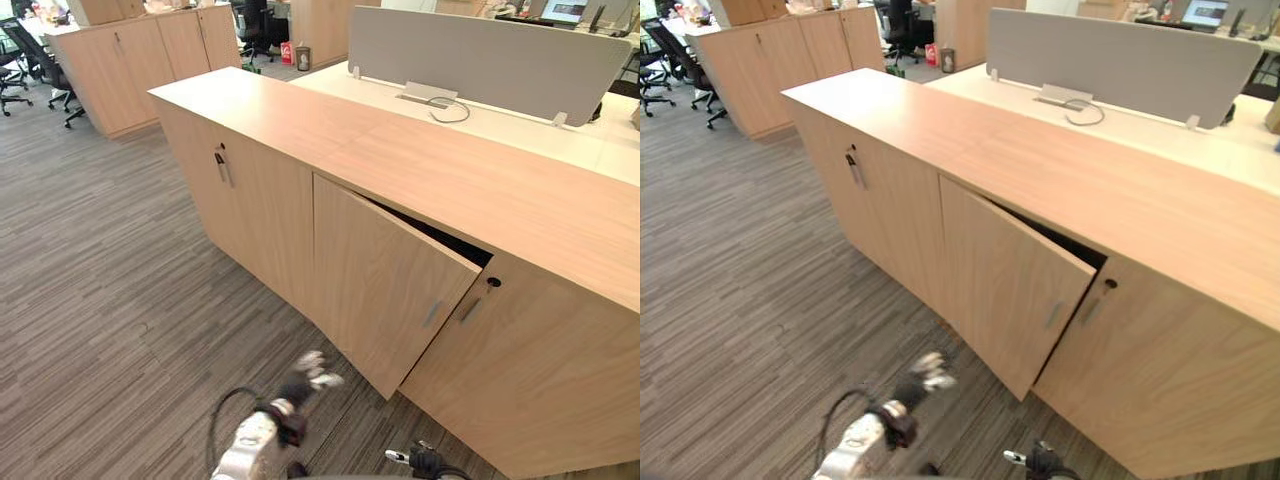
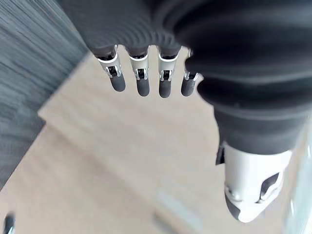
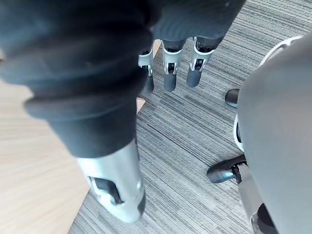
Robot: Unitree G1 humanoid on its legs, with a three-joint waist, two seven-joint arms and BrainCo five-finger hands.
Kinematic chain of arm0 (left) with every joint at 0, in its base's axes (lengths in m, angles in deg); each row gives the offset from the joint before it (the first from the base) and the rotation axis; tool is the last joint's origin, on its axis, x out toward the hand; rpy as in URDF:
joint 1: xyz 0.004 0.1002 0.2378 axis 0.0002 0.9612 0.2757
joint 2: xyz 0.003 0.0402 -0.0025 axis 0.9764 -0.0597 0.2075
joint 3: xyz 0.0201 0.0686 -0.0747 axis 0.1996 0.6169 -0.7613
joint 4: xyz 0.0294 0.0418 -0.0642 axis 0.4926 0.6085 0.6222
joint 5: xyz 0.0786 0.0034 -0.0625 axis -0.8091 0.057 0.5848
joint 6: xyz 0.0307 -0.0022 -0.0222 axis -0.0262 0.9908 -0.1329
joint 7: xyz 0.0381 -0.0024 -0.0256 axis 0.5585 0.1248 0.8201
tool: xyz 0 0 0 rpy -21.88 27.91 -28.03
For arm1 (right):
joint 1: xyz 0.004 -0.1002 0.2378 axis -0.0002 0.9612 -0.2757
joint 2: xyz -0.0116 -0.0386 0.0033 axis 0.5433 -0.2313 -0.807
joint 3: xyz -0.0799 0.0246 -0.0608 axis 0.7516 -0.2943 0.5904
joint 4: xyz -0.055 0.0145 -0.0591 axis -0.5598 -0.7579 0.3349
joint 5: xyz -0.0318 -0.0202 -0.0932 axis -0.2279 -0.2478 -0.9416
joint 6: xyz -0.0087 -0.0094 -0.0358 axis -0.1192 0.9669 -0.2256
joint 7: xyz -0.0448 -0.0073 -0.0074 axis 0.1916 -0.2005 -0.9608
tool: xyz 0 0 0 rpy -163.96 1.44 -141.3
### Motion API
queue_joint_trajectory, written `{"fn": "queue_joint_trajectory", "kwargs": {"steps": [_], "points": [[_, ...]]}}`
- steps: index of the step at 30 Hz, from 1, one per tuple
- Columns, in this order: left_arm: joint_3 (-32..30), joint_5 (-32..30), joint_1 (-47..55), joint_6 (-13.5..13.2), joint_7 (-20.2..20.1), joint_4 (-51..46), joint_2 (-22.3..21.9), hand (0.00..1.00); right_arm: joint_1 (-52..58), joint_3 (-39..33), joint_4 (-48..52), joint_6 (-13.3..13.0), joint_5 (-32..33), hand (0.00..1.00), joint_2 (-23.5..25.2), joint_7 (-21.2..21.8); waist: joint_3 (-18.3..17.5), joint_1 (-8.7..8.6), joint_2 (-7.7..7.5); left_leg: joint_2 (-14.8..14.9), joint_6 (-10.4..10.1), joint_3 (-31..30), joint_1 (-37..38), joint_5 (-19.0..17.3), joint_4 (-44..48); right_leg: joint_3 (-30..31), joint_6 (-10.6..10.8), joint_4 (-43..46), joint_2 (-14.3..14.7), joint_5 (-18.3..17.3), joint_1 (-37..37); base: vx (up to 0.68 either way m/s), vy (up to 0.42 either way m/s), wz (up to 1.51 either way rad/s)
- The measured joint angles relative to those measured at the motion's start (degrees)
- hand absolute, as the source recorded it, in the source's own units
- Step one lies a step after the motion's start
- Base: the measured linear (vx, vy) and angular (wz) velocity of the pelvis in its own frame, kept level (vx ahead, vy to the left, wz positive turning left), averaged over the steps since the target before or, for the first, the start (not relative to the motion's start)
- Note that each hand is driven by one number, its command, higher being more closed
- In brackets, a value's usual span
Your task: Walk over to the cabinet, pick up the folder, carry it to the office cabinet, place the folder inside the office cabinet, then close the office cabinet door
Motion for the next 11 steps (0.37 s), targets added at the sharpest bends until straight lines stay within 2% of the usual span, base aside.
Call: {"fn": "queue_joint_trajectory", "kwargs": {"steps": [1,2,3,4,5,7,9,11], "points": [[-2.54,-0.73,-0.07,-0.45,0.42,3.36,0.46,0.0,0.0,-0.01,-0.01,-0.04,0.03,0.0,0.01,0.0,0.08,-0.01,-0.13,0.04,0.42,0.12,0.1,0.29,0.0,0.02,0.48,0.02,0.03,0.32,0.06,0.06,-0.054,-0.06],[-7.57,-2.53,-1.03,-0.68,1.33,11.3,1.27,0.0,-0.04,-0.03,-0.04,-0.11,0.02,0.0,0.03,0.0,0.14,-0.06,-0.25,0.21,0.51,0.46,0.3,0.3,0.01,0.2,0.47,-0.03,0.18,0.31,0.29,0.06,-0.062,-0.12],[-13.84,-3.84,-1.64,-0.23,2.28,19.65,1.88,0.0,-0.22,-0.09,-0.23,-0.22,0.0,0.0,0.09,0.03,0.36,-0.09,-0.6,0.41,0.53,0.84,0.65,0.28,0.02,0.4,0.43,-0.39,0.46,0.29,0.74,0.06,-0.065,-0.14],[-17.29,-4.43,-2.03,0.26,2.79,23.16,2.02,0.0,-0.43,-0.16,-0.51,-0.29,-0.01,0.0,0.23,0.07,0.41,-0.1,-0.65,0.54,0.52,1.14,0.96,0.27,0.02,0.55,0.38,-0.54,0.59,0.26,1.02,0.04,-0.08,-0.23],[-25.01,-6.24,-1.37,1.64,4.44,29.3,2.98,0.0,-0.63,-0.97,-0.68,-0.41,-0.09,0.0,0.76,0.32,0.99,-0.04,-1.57,0.88,0.11,2.01,1.94,-0.04,0.02,1.19,0.07,-1.06,0.96,0.07,1.81,0.02,-0.066,-0.24],[-29.81,-8.86,2.0,2.79,6.03,30.66,2.82,0.0,-0.63,-1.92,-0.63,-0.47,-0.34,0.0,1.09,0.6,1.13,0.05,-2.06,1.4,-0.32,3.37,2.29,-0.49,0.09,2.19,-0.3,-1.17,1.33,-0.17,1.68,0.0,-0.06,-0.33],[-31.27,-8.47,4.64,3.06,6.39,30.43,1.64,0.0,-0.48,-3.88,-0.61,-0.43,-0.31,0.0,1.11,0.67,1.24,0.14,-2.0,1.83,-0.65,4.29,2.11,-1.22,0.71,3.35,-0.4,-1.31,1.55,-0.23,1.26,-0.01,-0.039,-0.31],[-34.42,-7.01,6.44,3.04,6.36,30.33,0.77,0.0,-0.41,-5.23,-0.62,-0.4,-0.16,0.0,1.28,0.67,1.51,0.48,-2.24,3.27,-0.69,5.58,0.04,-4.34,6.15,4.85,-0.52,-1.24,1.56,-0.24,0.71,-0.03,-0.029,-0.28]]}}
